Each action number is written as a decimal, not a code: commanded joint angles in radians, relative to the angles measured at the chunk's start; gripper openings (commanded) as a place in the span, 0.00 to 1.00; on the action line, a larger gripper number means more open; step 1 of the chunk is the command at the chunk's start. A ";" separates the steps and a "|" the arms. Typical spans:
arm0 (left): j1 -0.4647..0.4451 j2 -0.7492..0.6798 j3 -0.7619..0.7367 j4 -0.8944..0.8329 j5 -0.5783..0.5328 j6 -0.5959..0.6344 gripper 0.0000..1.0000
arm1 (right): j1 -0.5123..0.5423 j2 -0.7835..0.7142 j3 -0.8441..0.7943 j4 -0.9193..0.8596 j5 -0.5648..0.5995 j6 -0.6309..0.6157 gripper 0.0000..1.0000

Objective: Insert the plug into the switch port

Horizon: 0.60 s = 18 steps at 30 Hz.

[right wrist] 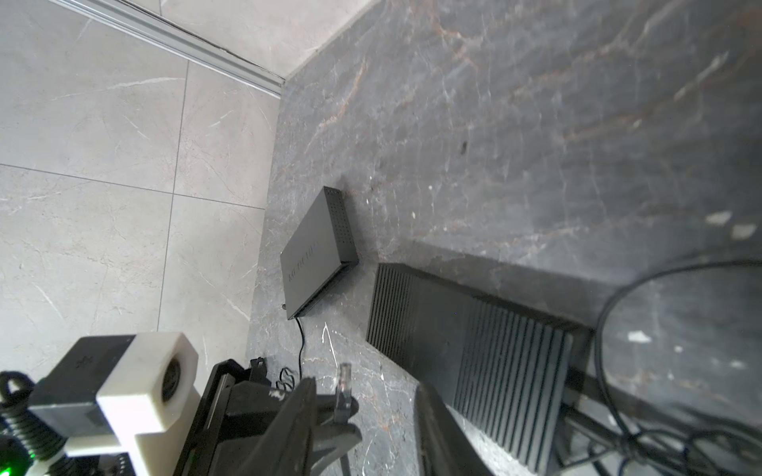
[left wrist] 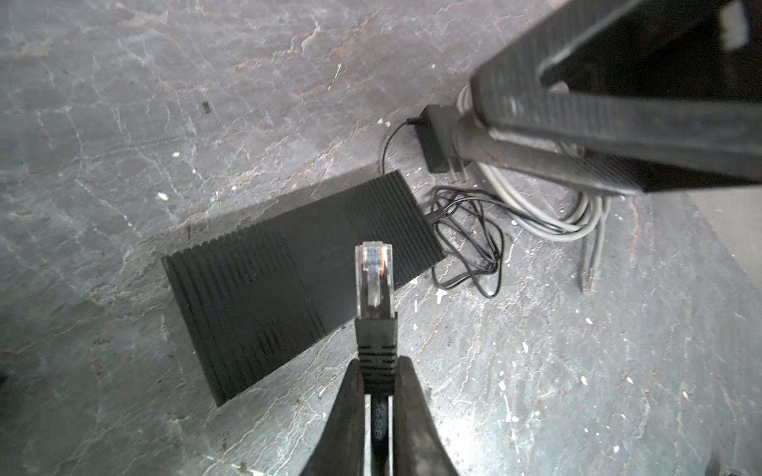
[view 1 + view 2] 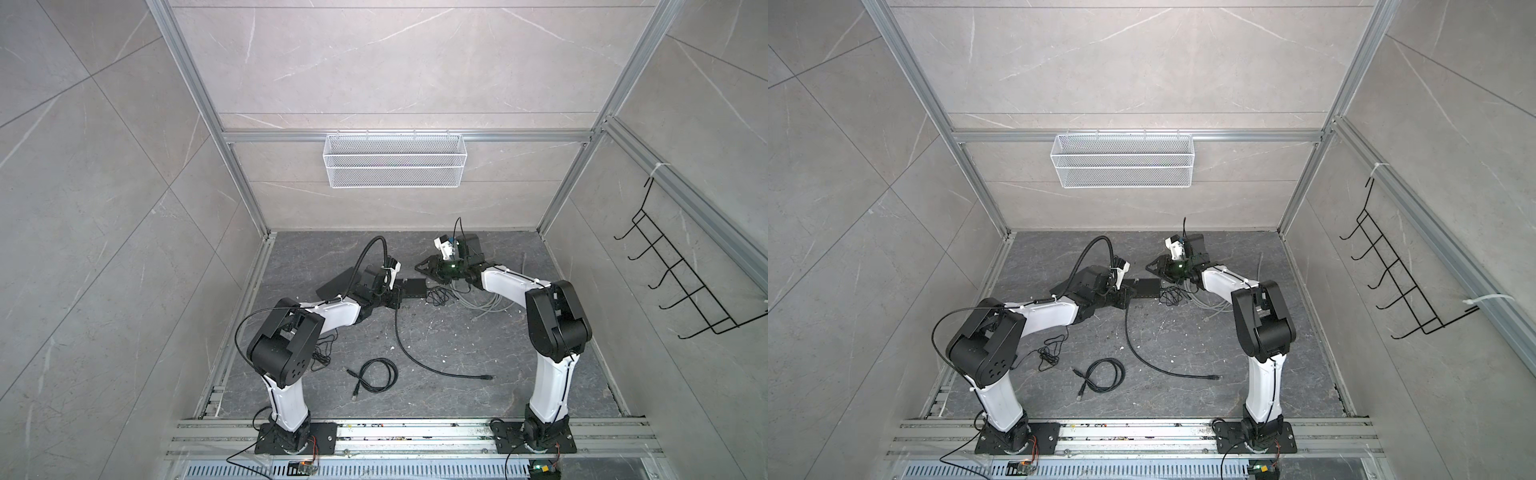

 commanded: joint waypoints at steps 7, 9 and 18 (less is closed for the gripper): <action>0.039 -0.059 -0.028 0.104 0.118 -0.019 0.03 | 0.009 0.018 0.060 -0.123 -0.026 -0.181 0.41; 0.050 -0.062 -0.041 0.122 0.136 -0.029 0.03 | 0.009 0.019 0.061 -0.121 -0.042 -0.189 0.42; 0.098 -0.050 -0.066 0.211 0.282 -0.067 0.01 | 0.013 -0.031 0.011 -0.110 -0.073 -0.185 0.41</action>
